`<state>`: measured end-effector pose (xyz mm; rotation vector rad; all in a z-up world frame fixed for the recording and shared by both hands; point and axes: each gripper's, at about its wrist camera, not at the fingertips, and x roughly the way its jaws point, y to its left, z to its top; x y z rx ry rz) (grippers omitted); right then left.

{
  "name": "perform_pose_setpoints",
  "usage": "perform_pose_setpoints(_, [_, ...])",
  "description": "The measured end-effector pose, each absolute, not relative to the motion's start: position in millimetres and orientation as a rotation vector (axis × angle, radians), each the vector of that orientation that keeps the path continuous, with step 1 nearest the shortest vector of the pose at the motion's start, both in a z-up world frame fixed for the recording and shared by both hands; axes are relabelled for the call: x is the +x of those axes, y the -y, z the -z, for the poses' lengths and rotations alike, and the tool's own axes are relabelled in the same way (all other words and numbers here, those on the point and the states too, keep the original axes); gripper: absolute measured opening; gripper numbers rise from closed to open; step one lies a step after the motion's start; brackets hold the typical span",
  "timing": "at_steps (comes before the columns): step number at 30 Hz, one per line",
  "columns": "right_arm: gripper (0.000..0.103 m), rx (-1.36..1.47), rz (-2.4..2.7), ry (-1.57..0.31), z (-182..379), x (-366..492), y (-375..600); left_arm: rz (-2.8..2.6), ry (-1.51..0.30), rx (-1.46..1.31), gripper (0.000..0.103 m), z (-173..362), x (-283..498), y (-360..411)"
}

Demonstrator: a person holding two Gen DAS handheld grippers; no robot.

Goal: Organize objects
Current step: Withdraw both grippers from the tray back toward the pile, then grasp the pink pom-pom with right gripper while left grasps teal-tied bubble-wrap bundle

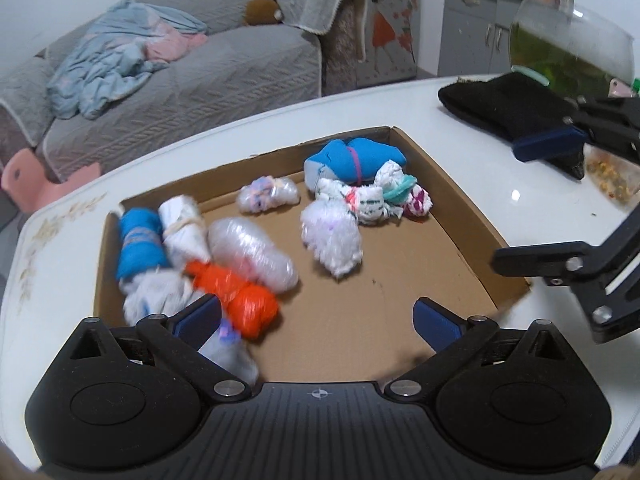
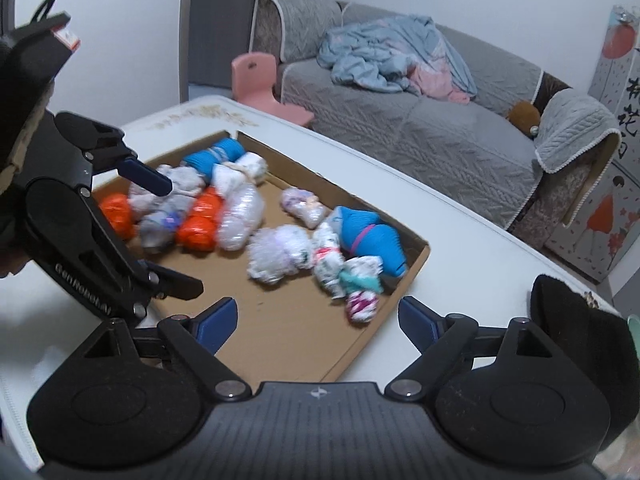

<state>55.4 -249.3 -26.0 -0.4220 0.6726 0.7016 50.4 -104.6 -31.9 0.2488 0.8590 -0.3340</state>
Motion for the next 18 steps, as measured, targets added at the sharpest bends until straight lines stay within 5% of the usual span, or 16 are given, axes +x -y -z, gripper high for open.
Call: perform_pose_setpoints(18, [0.084, -0.304, -0.838, -0.623, 89, -41, 264, 0.411, -0.8, 0.036, 0.102, 80, -74, 72])
